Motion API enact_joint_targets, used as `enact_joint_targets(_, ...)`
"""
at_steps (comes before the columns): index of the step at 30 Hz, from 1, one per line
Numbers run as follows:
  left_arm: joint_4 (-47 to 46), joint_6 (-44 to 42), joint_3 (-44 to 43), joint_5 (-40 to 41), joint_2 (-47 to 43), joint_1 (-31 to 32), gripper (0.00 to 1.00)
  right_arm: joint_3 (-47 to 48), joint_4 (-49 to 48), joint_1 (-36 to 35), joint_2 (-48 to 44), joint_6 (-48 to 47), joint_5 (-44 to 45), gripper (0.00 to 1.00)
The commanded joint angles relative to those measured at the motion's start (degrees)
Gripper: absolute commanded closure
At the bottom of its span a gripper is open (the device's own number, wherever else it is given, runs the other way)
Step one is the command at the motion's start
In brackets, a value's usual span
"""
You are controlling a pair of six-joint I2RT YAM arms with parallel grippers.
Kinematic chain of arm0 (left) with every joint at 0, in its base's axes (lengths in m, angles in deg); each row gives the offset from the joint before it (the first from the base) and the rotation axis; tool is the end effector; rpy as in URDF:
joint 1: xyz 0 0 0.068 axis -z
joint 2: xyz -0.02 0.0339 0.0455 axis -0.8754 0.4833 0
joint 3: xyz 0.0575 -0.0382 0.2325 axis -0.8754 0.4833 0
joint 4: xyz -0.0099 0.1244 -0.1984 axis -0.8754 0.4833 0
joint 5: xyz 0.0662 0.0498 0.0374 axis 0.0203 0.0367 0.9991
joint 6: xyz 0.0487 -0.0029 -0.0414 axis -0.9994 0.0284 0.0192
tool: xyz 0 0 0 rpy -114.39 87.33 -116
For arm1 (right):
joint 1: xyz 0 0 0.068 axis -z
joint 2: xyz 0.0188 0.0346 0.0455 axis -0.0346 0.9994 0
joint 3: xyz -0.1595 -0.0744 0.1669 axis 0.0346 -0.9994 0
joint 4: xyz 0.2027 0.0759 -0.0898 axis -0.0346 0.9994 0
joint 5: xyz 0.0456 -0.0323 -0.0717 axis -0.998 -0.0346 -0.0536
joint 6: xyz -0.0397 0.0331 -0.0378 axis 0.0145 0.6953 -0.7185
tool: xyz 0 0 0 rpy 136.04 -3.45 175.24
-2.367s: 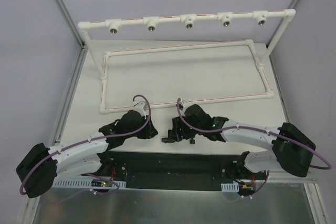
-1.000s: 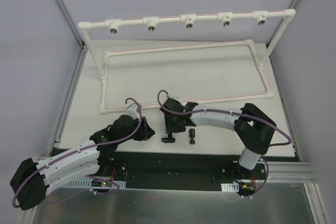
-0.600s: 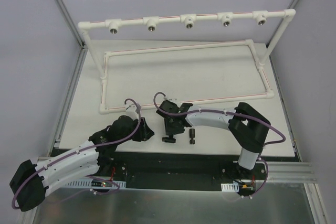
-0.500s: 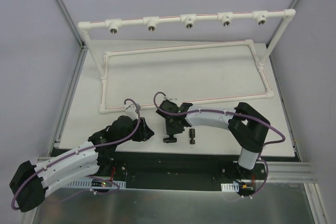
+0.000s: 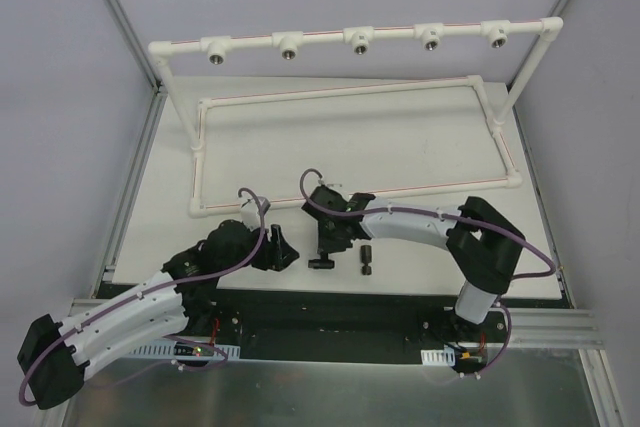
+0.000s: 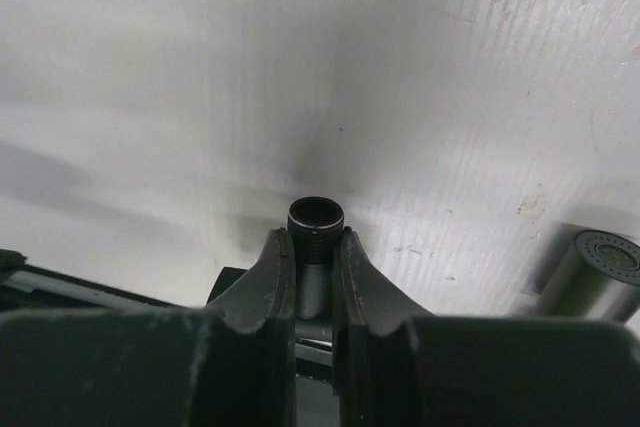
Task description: Install the water faucets
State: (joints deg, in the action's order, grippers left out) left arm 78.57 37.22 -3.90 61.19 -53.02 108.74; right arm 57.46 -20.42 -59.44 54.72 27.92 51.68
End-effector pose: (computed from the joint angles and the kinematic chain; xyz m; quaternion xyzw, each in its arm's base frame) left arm 0.1114 -0.1241 0.1775 0.0812 0.8349 -0.3764 0.3932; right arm 0.1619 0.2835 0.1518 -0.1882 0.9534 0.1292 0.1971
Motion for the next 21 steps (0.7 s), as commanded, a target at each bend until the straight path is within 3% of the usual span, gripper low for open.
enact_joint_targets(1,-2.8,-3.1,-4.5,-5.5,-2.2,0.2,0.39,0.9,-1.6,1.7,-6.8,2.2,-3.0,1.00)
enact_joint_targets(13,-6.1,4.6,-8.0,-7.6,-0.6,0.2,0.38,-1.3,-7.6,2.9,-18.7,4.4,-4.7,1.00)
enact_joint_targets(21,-15.3,11.7,-4.8,-5.7,-0.1,0.2,0.37,-3.5,-10.3,2.8,-22.1,5.5,-6.1,1.00)
